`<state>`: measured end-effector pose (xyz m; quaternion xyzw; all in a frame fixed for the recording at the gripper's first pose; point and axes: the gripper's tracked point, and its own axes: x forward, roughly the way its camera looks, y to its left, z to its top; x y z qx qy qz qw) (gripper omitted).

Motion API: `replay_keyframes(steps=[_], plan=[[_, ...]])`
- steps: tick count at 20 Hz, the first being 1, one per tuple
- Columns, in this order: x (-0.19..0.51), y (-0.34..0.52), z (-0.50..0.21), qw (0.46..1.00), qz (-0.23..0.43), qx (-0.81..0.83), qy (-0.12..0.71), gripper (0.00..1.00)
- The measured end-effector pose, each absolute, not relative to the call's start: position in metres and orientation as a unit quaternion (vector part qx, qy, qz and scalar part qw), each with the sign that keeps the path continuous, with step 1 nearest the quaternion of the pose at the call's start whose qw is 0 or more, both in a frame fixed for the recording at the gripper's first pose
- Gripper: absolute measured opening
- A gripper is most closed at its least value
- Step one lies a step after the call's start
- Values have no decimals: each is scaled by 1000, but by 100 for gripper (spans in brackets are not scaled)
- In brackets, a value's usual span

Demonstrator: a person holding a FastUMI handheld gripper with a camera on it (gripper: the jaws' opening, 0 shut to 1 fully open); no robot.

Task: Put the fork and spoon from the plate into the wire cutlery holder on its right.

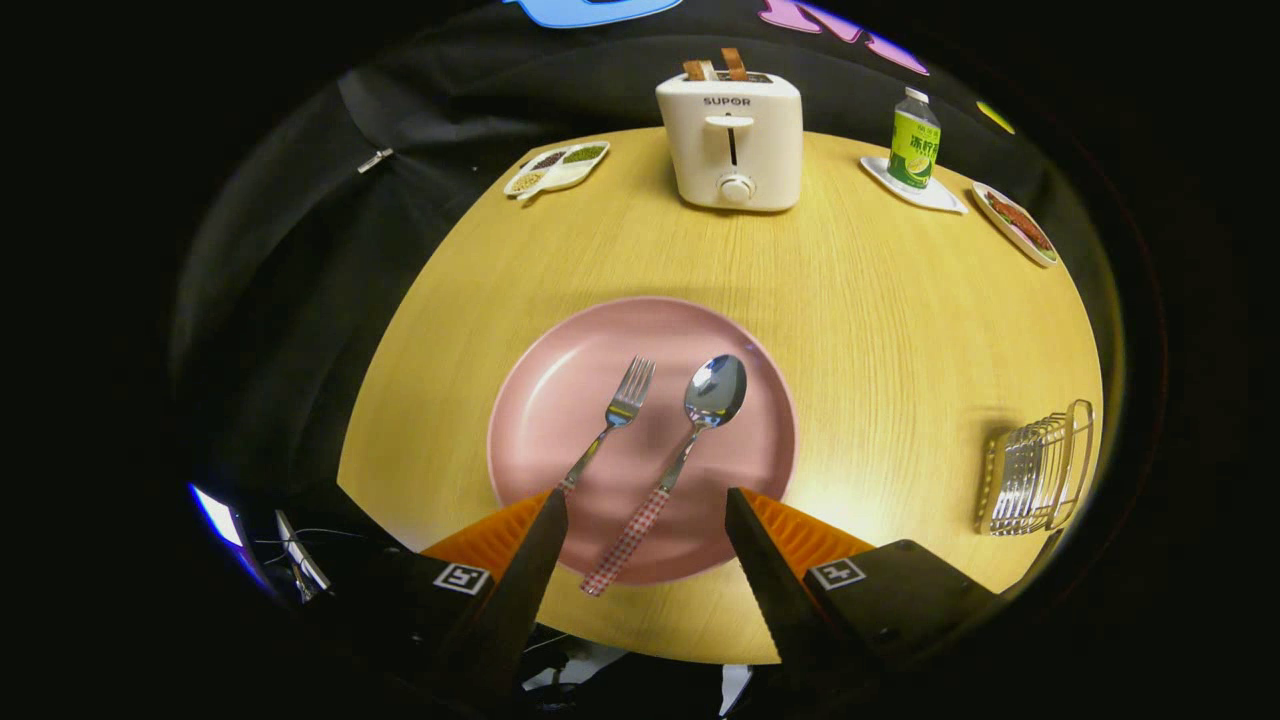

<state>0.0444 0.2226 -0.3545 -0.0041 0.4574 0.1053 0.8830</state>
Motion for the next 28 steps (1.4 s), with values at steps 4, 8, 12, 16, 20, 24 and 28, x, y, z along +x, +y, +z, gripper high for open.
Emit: replay_keyframes(steps=[4, 8, 12, 16, 20, 24, 28], plan=[[43, 224, -372, 877, 99, -27, 469, 95], [40, 226, -385, 870, 87, -27, 485, 77], [41, 217, -394, 865, 67, -36, 495, 52], [42, 211, -397, 858, 56, -43, 509, 25], [41, 209, -391, 846, 73, -16, 528, 12], [43, 200, -379, 843, 84, -9, 531, 10], [34, 192, -355, 842, 117, -15, 527, 10]])
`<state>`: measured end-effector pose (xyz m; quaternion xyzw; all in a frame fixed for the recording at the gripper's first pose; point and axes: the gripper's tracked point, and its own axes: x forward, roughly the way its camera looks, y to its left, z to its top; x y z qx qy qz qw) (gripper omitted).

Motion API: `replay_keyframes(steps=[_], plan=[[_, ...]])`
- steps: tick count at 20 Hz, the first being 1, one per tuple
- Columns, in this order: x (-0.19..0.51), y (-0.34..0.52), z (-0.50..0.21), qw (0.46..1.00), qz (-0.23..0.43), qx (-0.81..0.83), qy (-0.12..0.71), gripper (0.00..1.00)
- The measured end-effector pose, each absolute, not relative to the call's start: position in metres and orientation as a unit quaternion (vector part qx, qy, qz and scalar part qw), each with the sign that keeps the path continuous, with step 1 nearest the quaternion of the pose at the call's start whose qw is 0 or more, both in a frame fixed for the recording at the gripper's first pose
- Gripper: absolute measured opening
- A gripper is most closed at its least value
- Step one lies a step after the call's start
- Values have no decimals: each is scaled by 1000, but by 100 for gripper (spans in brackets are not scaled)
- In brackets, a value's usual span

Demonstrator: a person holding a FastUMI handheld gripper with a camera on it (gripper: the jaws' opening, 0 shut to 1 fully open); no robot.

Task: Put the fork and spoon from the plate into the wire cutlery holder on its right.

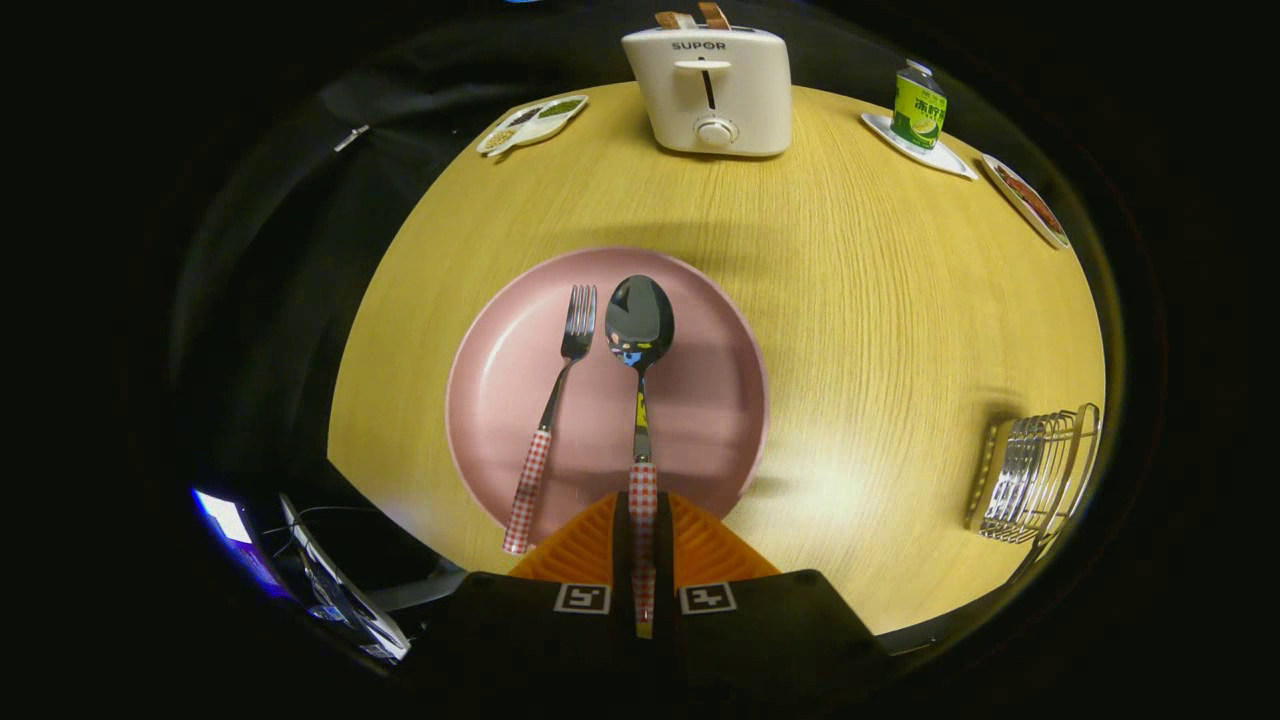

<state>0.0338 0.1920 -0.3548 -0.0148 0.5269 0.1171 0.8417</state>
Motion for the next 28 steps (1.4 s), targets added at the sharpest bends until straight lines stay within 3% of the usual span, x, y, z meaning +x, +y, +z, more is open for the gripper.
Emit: replay_keyframes(steps=[8, 13, 20, 28], plan=[[-11, 116, -272, 818, 191, -51, 540, 10], [-30, 22, -237, 797, 171, -68, 576, 10], [-55, -86, -248, 737, 123, -88, 659, 10], [-47, -116, -256, 672, 121, -115, 721, 10]])
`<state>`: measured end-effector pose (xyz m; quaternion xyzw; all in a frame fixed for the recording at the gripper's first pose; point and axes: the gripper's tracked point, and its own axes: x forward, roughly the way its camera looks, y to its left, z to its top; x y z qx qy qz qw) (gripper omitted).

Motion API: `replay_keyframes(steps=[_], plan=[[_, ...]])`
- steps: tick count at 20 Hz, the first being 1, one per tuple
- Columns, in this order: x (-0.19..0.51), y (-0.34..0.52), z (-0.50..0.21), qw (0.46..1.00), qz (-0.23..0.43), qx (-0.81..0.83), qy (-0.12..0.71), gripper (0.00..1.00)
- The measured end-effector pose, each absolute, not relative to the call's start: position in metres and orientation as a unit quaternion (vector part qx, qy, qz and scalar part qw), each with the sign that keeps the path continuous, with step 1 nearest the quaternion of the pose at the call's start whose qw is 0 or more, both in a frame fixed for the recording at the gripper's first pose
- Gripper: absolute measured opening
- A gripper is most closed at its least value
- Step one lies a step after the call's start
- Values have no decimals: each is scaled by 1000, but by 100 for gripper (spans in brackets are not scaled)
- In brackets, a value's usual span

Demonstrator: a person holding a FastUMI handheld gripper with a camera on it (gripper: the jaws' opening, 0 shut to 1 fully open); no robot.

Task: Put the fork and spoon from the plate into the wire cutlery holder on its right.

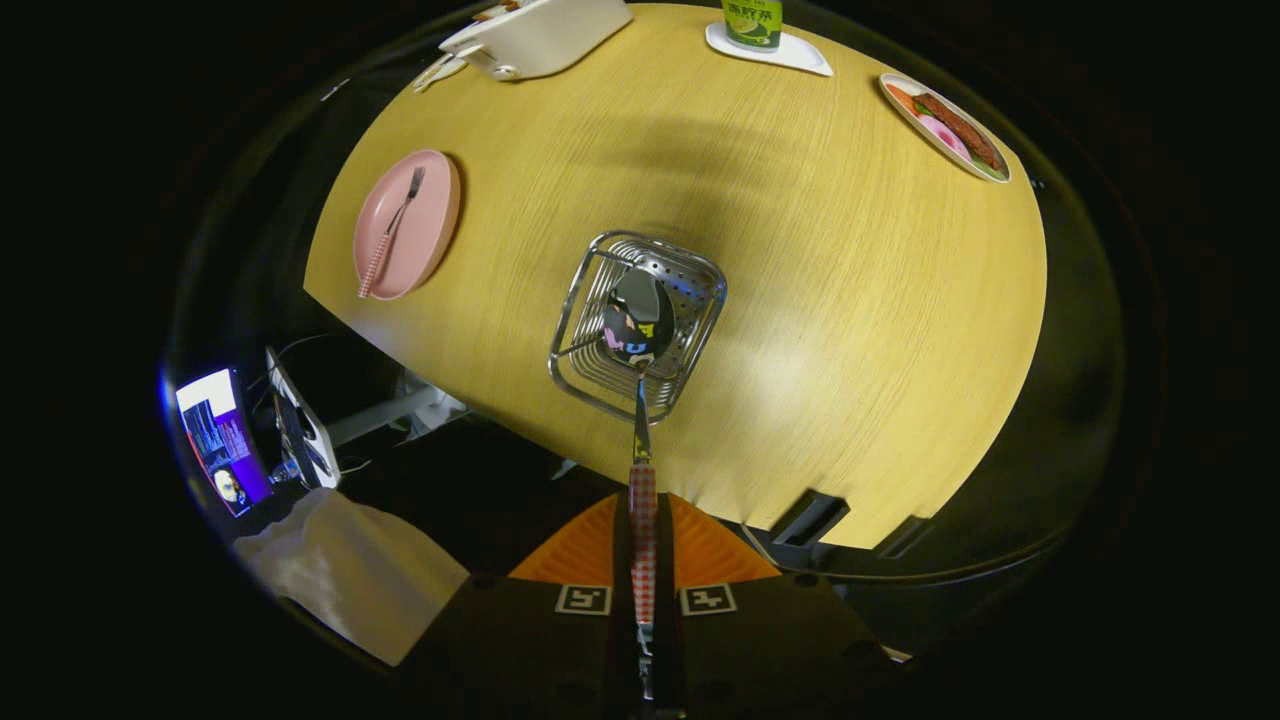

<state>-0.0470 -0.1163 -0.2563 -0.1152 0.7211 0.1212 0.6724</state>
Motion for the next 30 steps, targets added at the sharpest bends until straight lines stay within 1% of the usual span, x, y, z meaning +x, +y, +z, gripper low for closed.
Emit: replay_keyframes(steps=[2, 4, 9, 11, 12, 13, 14, 15, 17, 20, 23, 25, 30], plan=[[-48, -111, -261, 646, 127, -99, 746, 10], [-42, -109, -268, 631, 123, -101, 759, 10], [-24, -114, -278, 616, 113, -125, 770, 11], [-22, -110, -278, 612, 117, -127, 772, 13], [-20, -113, -277, 613, 118, -132, 770, 16], [-18, -116, -276, 618, 120, -141, 764, 22], [-16, -120, -274, 623, 120, -152, 758, 44], [-14, -119, -272, 635, 126, -153, 747, 55], [-13, -114, -264, 656, 128, -146, 729, 100], [-8, -107, -250, 705, 119, -107, 691, 100], [2, -99, -232, 762, 119, -76, 632, 100], [7, -97, -221, 800, 107, -59, 588, 100], [3, -93, -201, 867, 75, -42, 491, 100]])
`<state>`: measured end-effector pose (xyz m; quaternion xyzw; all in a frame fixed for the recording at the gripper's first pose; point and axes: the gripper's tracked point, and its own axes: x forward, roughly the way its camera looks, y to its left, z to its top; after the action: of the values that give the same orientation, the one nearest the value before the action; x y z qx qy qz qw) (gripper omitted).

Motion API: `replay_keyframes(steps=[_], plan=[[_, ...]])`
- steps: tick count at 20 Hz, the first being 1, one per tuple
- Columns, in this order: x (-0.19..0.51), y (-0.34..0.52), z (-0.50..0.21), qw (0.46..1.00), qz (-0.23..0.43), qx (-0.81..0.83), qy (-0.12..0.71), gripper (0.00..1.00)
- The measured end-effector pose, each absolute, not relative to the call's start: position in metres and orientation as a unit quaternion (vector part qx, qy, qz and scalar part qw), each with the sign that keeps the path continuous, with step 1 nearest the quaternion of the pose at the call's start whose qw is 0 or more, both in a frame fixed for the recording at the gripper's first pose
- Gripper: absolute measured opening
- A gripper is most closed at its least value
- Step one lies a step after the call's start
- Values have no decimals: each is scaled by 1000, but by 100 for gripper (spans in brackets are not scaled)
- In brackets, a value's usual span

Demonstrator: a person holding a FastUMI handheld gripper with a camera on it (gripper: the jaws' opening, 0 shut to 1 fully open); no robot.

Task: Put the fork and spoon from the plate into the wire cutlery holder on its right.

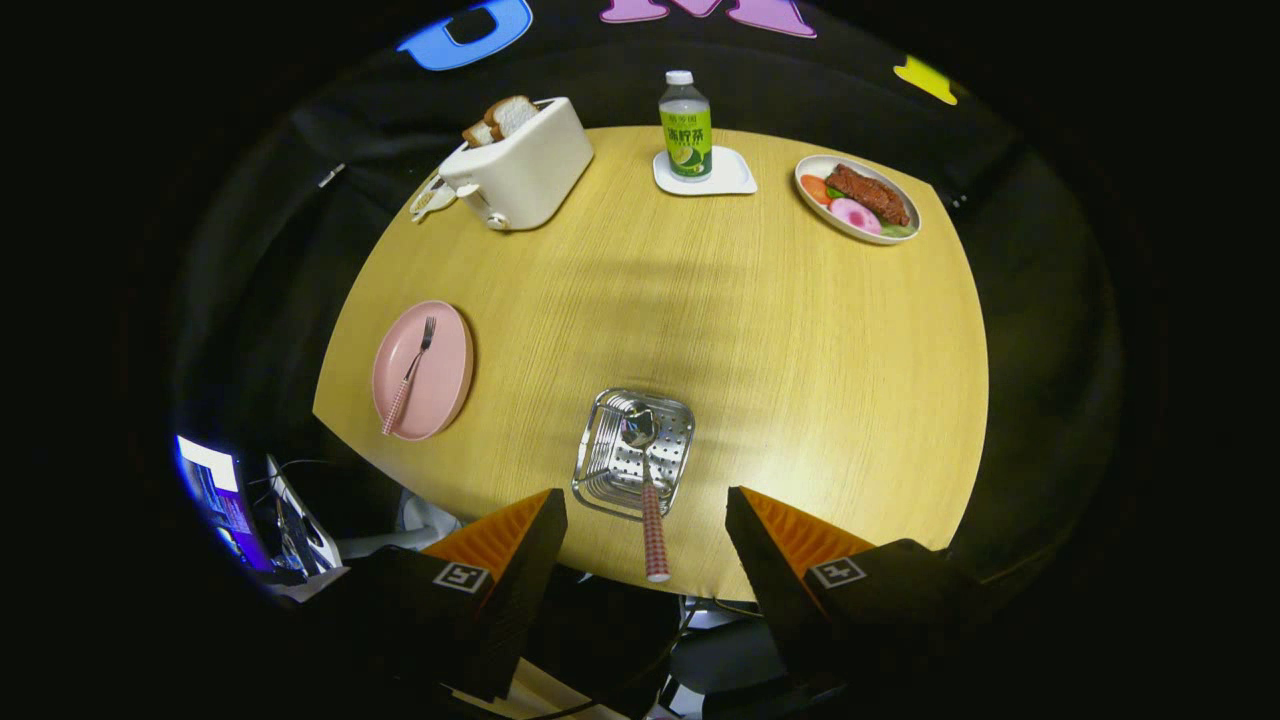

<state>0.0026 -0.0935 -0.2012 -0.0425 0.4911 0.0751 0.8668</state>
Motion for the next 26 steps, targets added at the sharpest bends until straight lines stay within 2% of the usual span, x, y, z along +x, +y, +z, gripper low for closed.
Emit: replay_keyframes(steps=[6, 12, 26], plan=[[-6, -77, -183, 913, 47, -40, 404, 100], [-19, -25, -190, 920, 86, -87, 373, 100], [13, 167, -233, 889, 190, -75, 409, 99]])
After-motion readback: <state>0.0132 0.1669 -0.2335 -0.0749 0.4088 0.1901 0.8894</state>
